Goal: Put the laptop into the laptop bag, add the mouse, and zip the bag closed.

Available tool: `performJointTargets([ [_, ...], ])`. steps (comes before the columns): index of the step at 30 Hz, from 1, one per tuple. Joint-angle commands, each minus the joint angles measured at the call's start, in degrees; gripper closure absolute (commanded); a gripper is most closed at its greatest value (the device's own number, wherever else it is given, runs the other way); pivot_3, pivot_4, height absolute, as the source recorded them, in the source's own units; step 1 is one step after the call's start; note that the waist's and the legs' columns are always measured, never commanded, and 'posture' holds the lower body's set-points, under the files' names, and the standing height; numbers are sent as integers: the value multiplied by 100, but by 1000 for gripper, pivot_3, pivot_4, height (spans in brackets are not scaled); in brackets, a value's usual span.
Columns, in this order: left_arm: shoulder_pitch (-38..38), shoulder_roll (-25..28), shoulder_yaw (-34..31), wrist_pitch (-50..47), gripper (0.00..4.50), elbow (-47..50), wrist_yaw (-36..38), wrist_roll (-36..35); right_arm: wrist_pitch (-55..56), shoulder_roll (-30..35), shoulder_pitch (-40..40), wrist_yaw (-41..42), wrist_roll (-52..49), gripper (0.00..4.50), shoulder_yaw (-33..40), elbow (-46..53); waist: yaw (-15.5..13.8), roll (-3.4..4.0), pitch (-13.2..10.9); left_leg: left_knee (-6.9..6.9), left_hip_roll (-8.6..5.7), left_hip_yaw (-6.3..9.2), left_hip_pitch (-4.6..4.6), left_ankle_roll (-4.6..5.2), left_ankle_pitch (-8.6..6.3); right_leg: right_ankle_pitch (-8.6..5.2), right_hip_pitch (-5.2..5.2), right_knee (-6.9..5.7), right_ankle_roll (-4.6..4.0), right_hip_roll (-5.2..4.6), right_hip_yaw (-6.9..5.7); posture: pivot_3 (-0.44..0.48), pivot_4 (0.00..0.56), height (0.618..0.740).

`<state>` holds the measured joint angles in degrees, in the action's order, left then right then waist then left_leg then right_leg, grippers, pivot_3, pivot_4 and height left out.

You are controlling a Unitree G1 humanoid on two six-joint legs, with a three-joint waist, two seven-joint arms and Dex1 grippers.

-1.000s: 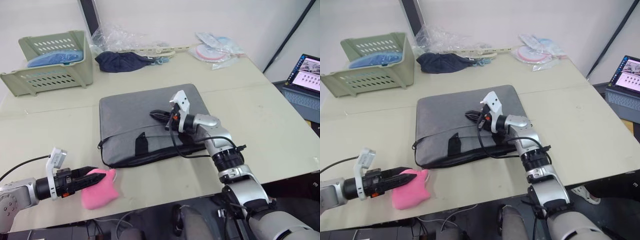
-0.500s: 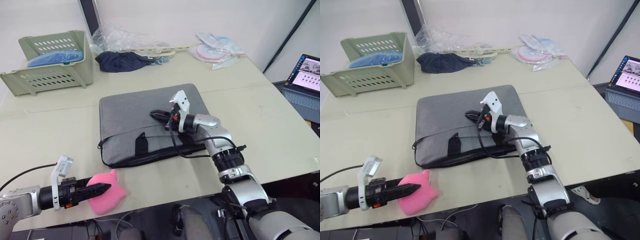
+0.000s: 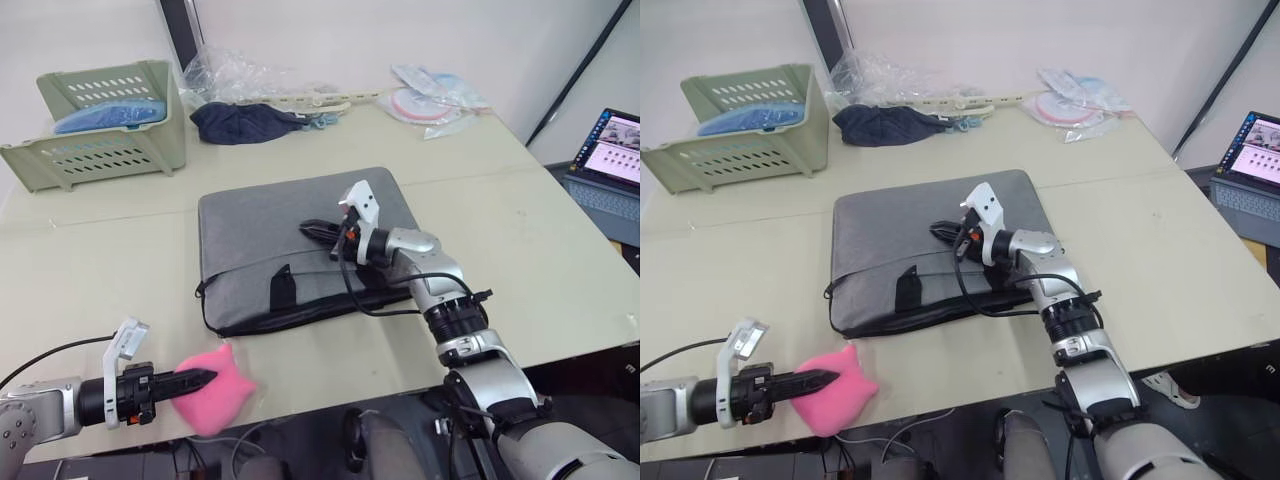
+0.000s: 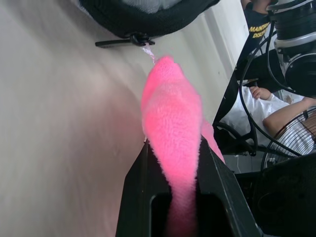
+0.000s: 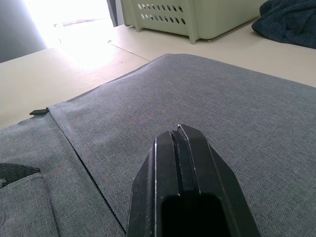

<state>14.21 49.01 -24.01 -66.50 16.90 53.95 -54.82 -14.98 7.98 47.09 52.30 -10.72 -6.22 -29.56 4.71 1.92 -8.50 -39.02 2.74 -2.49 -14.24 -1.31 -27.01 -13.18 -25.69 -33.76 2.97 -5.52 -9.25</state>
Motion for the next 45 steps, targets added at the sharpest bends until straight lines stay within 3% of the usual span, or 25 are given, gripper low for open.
performJointTargets([
  [1, -182, -40, 299, 7, 4461, 70, 80, -90, -224, -89, -228, -24, 138, 4500, -216, -472, 3, 0, 0, 0, 0, 0, 0, 0, 0, 0, 0, 0, 0, 0, 0, 0, 150, 740],
  [11, -298, -161, 866, -12, 4461, 338, 102, -151, -227, -107, -221, -41, 139, 4500, -202, -471, 12, -2, 1, -2, 0, -2, 1, -1, 1, 0, 0, -1, 0, 1, 2, 0, 150, 740],
  [30, -728, -298, 1213, 146, 4461, 1047, -112, -251, -194, -148, -149, -33, 149, 4500, -216, -534, 7, -6, 3, -4, -1, -2, 0, -1, 1, 0, 1, 0, 0, 1, 3, 0, 150, 740],
  [45, -927, -408, 1625, 586, 4461, 1430, -456, 91, -176, -181, -135, -13, 157, 4500, -245, -545, 3, -10, 6, -6, -2, -2, -1, -1, 1, 0, 3, 1, 0, 2, 3, 0, 150, 740],
])
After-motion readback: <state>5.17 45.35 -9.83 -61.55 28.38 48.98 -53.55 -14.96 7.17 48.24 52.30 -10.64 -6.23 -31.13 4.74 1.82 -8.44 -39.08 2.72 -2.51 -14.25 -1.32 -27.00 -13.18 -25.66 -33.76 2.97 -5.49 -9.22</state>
